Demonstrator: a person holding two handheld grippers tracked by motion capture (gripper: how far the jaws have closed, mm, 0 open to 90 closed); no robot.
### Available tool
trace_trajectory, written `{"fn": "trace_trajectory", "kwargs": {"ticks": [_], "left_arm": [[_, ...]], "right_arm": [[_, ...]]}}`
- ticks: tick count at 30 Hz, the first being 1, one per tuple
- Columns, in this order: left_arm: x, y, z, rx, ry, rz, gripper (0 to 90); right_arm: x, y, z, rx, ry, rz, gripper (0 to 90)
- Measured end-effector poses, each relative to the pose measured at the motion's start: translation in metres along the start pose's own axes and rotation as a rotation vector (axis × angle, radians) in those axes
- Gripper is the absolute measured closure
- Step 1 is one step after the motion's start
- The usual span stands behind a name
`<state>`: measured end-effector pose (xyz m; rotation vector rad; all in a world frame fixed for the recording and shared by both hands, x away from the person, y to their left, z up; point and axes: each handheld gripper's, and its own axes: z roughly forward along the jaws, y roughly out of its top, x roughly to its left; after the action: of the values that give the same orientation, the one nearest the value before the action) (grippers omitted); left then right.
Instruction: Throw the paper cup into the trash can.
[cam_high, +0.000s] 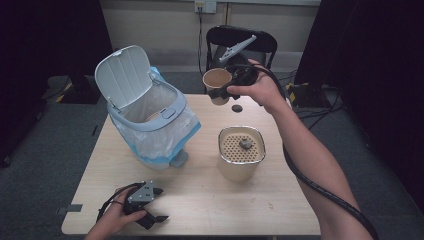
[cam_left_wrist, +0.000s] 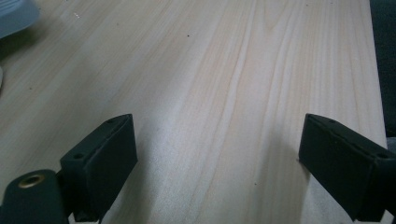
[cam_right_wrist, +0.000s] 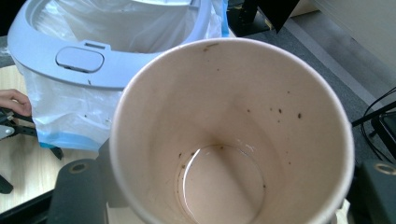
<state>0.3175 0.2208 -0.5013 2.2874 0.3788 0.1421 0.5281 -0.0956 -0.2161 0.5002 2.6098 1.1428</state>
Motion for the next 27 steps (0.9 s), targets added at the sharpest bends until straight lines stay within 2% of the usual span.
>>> {"fn": "trace_trajectory", "kwargs": {"ticks": [20,27], "left_arm": [[0.0,0.0,0.0,0.007,-0.003,-0.004,10.6],[0.0,0.0,0.0,0.003,-0.004,-0.001,10.5]], "right_arm": [[0.009,0.028,0.012,-0.032,0.024,-0.015,27.2],[0.016,0.041,0.019,-0.037,0.038,-0.029,27.2]]}}
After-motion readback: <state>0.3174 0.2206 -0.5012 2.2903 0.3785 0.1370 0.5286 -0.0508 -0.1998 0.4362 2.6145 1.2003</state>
